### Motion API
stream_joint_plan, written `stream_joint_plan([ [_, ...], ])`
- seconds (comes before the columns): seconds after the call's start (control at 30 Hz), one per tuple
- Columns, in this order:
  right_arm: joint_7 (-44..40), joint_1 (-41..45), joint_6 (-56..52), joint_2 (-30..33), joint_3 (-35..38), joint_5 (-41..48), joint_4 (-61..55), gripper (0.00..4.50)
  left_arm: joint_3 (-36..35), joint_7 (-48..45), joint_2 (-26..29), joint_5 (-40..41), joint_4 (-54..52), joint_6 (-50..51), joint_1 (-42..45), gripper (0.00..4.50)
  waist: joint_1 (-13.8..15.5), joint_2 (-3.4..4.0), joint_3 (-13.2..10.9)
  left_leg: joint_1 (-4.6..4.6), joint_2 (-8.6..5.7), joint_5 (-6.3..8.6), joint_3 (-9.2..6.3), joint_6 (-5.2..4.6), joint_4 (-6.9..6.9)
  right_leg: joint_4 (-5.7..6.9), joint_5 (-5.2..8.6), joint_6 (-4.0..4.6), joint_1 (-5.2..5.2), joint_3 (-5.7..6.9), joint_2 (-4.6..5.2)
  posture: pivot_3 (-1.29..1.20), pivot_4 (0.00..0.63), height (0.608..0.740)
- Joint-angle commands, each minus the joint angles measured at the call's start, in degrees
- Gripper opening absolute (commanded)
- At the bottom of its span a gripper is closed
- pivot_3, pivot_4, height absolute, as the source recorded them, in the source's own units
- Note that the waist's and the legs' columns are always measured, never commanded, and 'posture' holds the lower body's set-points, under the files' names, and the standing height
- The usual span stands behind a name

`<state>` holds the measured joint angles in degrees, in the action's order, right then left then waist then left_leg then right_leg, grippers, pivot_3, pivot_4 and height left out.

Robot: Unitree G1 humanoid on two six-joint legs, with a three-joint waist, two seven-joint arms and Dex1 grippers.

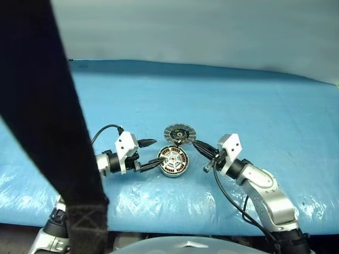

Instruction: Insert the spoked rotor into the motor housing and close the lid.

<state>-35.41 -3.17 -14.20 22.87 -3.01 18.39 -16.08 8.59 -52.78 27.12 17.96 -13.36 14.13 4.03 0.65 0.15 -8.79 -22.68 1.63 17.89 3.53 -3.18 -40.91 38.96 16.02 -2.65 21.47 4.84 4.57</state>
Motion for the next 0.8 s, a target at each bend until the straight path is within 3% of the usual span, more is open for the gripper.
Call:
stream_joint_plan([
  [0.03,-0.6,4.4,2.3,0.2,2.1,-0.2,4.8,0.0,0.2,-0.5,0.6,-0.1,0.3,-1.1,-0.8,3.57,0.0,0.02,0.0,0.0,0.0,0.0,0.0,0.0,0.01,0.0,0.0,0.0,0.0,0.0,-0.02,0.0,0.15,0.74],
  [0.23,-3.1,10.4,2.9,1.1,3.2,0.4,11.3,0.0,1.4,-1.7,4.1,-3.9,1.8,-5.0,-4.9,3.57,0.0,0.06,0.0,-0.01,-0.02,0.0,0.04,-0.01,0.11,-0.02,0.0,0.0,0.06,-0.01,-0.1,0.0,0.15,0.74],
  [0.4,-7.1,12.2,-0.6,2.7,4.0,3.7,11.2,0.0,-0.6,-0.6,3.7,-1.8,-0.2,-7.0,-9.5,3.57,0.1,0.1,-0.1,-0.03,-0.04,0.0,0.06,-0.01,0.4,-0.19,0.0,0.01,0.11,-0.01,0.16,0.0,0.15,0.74],
  [0.63,-16.1,21.2,-7.4,3.7,0.2,6.6,14.5,0.0,-1.1,-1.1,4.0,0.4,-1.9,-6.7,-10.0,3.57,-0.4,0.13,-0.1,0.0,0.0,-0.02,0.05,0.03,0.4,-0.17,-0.04,0.07,0.12,0.0,0.18,0.0,0.15,0.74],
  [0.8,-20.6,27.7,-7.0,4.0,-4.7,2.5,22.1,0.0,-1.2,-2.4,6.6,-0.4,-2.4,-6.3,-10.6,3.57,-0.8,0.14,-0.1,-0.01,-0.02,-0.01,0.07,0.01,0.44,-0.19,-0.04,0.07,0.14,0.01,0.21,0.0,0.15,0.74],
])
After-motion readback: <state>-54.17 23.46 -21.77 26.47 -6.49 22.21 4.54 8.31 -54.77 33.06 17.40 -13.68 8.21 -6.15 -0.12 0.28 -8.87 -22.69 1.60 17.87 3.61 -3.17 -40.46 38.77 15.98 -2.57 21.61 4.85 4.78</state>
